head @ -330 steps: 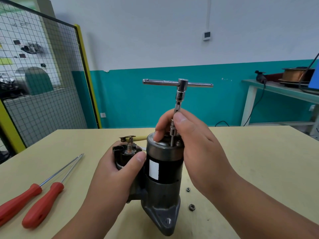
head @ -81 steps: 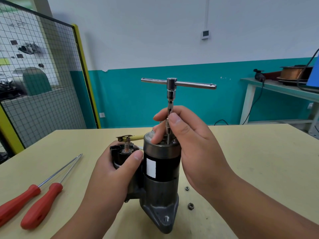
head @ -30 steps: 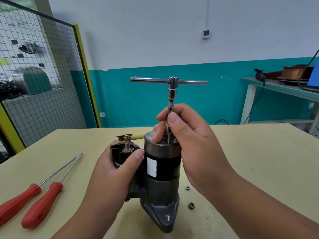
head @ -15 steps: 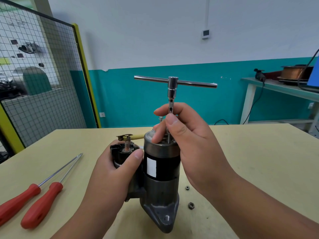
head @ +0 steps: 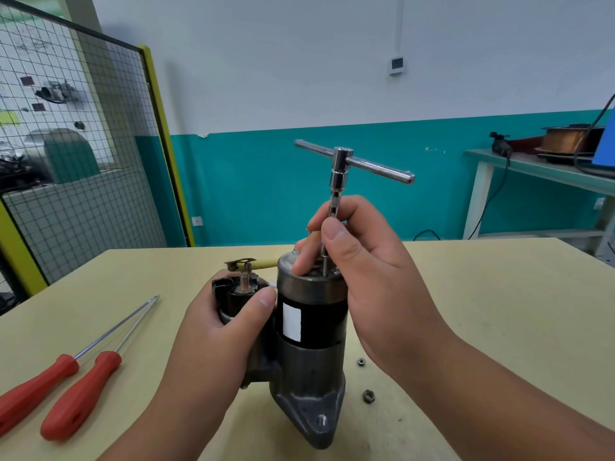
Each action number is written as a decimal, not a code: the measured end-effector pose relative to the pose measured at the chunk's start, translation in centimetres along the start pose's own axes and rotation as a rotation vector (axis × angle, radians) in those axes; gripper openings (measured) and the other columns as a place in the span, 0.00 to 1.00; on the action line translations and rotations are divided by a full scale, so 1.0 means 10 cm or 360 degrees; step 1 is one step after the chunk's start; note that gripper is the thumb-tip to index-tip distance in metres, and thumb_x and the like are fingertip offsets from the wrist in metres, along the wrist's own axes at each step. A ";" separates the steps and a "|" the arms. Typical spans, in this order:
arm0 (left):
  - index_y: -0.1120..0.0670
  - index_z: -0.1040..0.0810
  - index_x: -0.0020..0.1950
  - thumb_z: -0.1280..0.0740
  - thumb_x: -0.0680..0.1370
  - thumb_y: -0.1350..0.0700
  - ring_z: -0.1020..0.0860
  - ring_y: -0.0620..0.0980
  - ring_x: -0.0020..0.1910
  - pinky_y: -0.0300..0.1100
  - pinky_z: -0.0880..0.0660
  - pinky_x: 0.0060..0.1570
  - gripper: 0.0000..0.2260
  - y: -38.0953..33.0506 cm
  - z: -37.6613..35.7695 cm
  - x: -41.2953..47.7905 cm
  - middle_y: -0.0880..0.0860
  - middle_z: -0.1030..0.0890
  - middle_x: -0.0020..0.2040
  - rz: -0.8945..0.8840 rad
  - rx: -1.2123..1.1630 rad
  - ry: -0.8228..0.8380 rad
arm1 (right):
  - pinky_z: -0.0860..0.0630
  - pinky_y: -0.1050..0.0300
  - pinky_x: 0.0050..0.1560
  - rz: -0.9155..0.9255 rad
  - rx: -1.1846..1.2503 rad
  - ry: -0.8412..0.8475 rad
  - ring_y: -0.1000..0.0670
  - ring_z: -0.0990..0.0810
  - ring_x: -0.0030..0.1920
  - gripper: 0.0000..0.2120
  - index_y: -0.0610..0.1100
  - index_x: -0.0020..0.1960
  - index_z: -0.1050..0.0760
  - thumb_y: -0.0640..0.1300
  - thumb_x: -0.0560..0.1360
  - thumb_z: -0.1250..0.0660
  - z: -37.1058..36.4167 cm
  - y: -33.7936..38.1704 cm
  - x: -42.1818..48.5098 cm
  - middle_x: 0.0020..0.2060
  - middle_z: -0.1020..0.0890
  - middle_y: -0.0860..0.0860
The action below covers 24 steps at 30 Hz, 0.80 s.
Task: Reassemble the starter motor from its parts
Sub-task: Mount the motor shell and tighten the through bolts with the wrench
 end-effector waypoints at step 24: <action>0.36 0.16 0.51 0.30 0.63 0.31 0.12 0.54 0.43 0.42 0.22 0.29 0.20 -0.02 0.00 -0.01 0.46 0.13 0.44 -0.0005 0.0002 0.0014 | 0.23 0.67 0.51 -0.0015 -0.0058 -0.0004 0.54 0.17 0.45 0.10 0.54 0.50 0.23 0.53 0.83 0.42 0.00 0.01 0.00 0.39 0.15 0.50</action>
Point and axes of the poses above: each hand's wrist, its own x-axis towards the middle knuckle, its own z-axis out of the back of the hand, y = z × x, the point moved 4 cm from there along x, towards the middle knuckle
